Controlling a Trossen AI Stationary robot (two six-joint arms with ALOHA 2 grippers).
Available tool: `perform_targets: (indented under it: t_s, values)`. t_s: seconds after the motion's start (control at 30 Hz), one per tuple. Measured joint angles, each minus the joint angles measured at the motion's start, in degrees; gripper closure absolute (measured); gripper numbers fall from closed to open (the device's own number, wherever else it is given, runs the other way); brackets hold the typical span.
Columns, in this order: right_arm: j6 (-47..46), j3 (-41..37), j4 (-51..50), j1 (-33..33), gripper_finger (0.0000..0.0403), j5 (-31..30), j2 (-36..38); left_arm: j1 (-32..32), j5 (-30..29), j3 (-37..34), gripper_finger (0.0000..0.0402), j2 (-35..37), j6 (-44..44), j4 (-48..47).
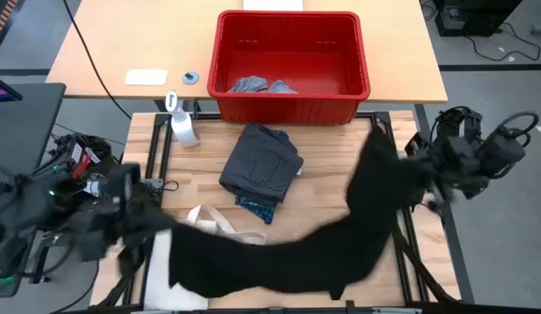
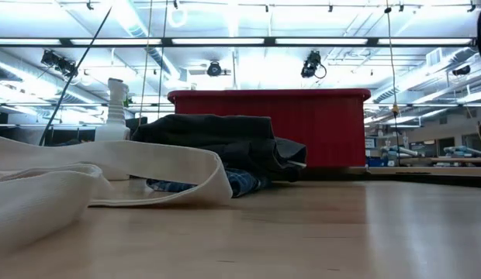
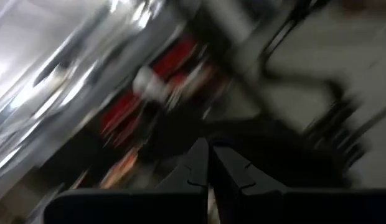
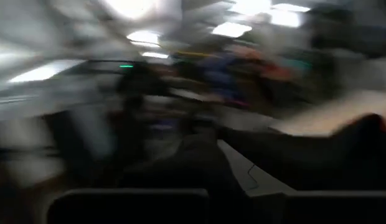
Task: Fold Laundry from Bin
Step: Fold the black shirt
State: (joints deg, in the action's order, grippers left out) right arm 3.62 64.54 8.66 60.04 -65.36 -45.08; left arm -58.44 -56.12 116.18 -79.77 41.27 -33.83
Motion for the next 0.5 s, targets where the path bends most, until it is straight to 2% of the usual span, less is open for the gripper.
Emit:
perform_targets:
  t_s: [0.1,0.17,0.33,0.5]
  values:
    - [-5.3,0.0,-4.2,-0.6,0.0386,-14.7,0.2,0.5,-11.1,0.0,0.039,0.1,-6.7,-8.1]
    - [-7.5,0.0,-6.7,-1.2,0.0386,-18.5,0.2,0.8,-15.2,0.0,0.039,0.1,-12.4,-15.0]
    - [-6.1,0.0,-9.2,-3.6,0.0386,-19.0,-0.7,0.0,-18.0,0.0,0.039,0.0,-22.5,-29.1]
    - [0.2,0.0,-2.8,-4.4,0.0386,-18.6,-1.4,1.9,-16.4,0.0,0.039,0.1,-22.2,-26.9]
